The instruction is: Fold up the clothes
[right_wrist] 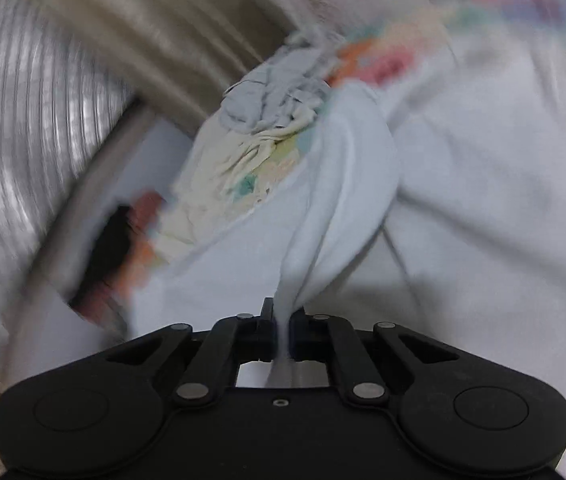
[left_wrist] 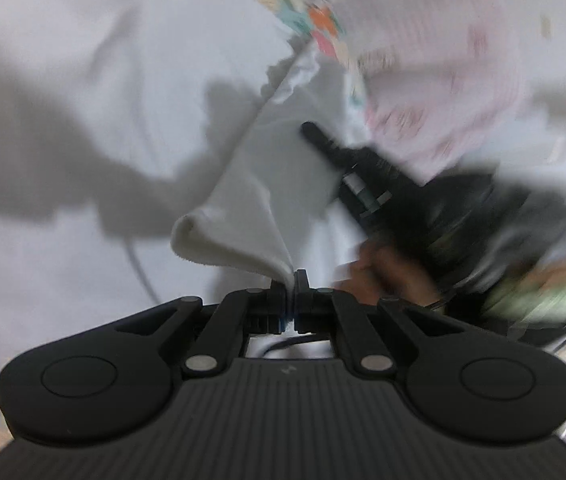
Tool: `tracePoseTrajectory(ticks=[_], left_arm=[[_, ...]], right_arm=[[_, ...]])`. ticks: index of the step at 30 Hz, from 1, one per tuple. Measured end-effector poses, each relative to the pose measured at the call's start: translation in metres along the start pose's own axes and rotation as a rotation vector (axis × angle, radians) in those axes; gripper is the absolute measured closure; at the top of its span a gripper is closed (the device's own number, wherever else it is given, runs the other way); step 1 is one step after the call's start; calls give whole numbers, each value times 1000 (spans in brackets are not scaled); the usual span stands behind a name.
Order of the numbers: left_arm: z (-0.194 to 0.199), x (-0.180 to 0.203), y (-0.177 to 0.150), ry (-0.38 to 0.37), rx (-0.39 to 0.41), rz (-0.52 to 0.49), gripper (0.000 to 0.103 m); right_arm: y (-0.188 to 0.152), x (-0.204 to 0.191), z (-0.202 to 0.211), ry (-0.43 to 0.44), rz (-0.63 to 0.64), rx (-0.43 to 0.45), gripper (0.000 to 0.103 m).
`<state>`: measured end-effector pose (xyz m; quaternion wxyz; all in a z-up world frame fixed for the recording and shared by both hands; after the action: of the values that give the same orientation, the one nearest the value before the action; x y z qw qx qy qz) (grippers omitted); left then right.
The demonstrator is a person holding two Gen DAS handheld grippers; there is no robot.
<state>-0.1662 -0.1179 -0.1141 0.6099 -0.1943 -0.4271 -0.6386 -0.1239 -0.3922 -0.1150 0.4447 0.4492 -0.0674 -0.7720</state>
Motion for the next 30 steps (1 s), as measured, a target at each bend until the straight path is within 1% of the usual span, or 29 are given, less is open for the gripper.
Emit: tracePoseTrajectory(ticks=[1, 2, 3, 4, 5, 6, 7, 8, 9, 11, 12, 14, 16, 17, 19, 21, 22, 24, 25, 26, 27, 28, 29, 30], left_arm=[[-4, 7, 2, 59, -44, -89, 95], [-7, 14, 3, 118, -90, -177, 83], [-11, 21, 5, 177, -136, -266, 76], [-13, 23, 8, 204, -171, -326, 64], [-10, 20, 10, 216, -187, -367, 62], [-5, 19, 19, 216, -189, -403, 62], [-1, 18, 28, 215, -190, -439, 62], [1, 20, 41, 203, -171, -463, 62], [4, 22, 58, 184, -139, -494, 61], [-2, 26, 93, 147, -94, -550, 51], [-18, 29, 113, 128, -78, -573, 50], [-50, 35, 154, 91, -46, -620, 49], [-101, 36, 195, 84, -42, -605, 49], [-125, 37, 211, 71, -60, -594, 49], [-163, 35, 240, 41, -57, -533, 49], [-186, 25, 257, 28, -47, -463, 49], [-197, 20, 263, 21, -47, -424, 49], [-224, 15, 276, 8, -61, -393, 49], [-235, 15, 281, 3, -68, -387, 49], [-246, 14, 286, -2, -75, -381, 54], [-253, 15, 289, -4, -83, -401, 61], [-260, 17, 292, -5, -92, -423, 96], [-266, 19, 298, -14, -107, -447, 100], [-267, 22, 304, -21, -77, -469, 100]], right_arm=[[-1, -15, 3, -86, 115, -11, 94], [-4, -29, 2, -204, 249, -52, 94], [-5, -26, -2, -251, 281, -111, 89], [-6, -23, -5, -299, 313, -170, 87], [-7, -21, -8, -345, 344, -228, 84], [-2, -11, 1, -306, 299, -213, 78], [4, -1, 9, -267, 254, -199, 74], [9, 8, 18, -228, 209, -185, 65], [21, 18, 24, -162, 140, -158, 56], [43, 37, 36, -31, 2, -106, 52], [57, 45, 36, -4, -39, -87, 52], [86, 58, 25, -22, -96, -37, 52], [112, 66, 3, -79, -129, -3, 52], [123, 71, -9, -103, -134, 1, 53], [145, 79, -34, -135, -139, 5, 53], [155, 80, -49, -149, -139, 25, 53], [161, 85, -54, -141, -155, 30, 53], [173, 95, -66, -125, -187, 41, 55], [179, 98, -71, -117, -196, 57, 59], [184, 97, -73, -117, -175, 66, 94], [190, 97, -76, -117, -153, 74, 96], [196, 96, -78, -117, -131, 83, 97], [209, 96, -72, -119, -113, 126, 97], [223, 95, -67, -122, -96, 168, 97]])
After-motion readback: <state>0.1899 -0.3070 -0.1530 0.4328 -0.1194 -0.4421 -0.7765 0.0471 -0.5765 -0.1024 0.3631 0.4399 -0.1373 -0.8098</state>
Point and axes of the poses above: each gripper's, at about its wrist camera, not at the fingertips, and z roughly against the way its jaws point, x to its right, y to its top, the point moved 1 cm from there along -z, roughly the way its jaws point, and after that the axes turned 9 degrees about -z, right-handed, at the moved point
